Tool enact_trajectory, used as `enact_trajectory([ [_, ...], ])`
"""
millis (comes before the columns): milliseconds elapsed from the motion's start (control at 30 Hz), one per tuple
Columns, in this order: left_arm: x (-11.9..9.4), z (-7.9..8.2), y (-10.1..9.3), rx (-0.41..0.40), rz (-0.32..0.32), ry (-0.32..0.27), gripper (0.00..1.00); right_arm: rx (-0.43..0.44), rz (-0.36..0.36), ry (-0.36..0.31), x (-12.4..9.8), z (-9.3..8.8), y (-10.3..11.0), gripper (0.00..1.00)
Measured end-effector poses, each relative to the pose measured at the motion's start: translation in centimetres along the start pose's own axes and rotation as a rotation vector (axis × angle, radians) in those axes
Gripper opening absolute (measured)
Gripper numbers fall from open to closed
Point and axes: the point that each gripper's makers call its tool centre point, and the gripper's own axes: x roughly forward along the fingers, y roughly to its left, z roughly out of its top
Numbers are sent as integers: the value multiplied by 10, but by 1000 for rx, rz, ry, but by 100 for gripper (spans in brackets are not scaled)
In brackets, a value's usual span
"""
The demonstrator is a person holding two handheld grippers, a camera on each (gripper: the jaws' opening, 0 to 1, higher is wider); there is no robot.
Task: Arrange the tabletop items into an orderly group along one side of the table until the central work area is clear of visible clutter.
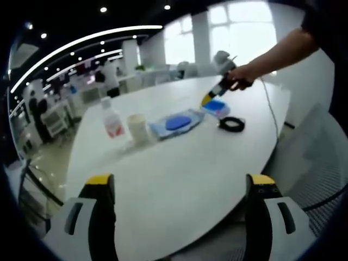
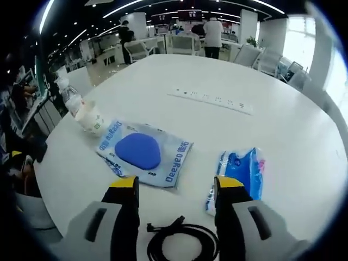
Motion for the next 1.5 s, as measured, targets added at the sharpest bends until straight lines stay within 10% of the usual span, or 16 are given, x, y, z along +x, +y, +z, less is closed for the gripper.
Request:
enact_trajectory([
  [700, -2, 2, 4, -17, 20, -18, 100, -28, -71, 34, -21, -15, -42, 73],
  [1500, -2, 6, 7, -6, 29, -43, 99, 37, -105, 74, -14, -26, -83, 64],
])
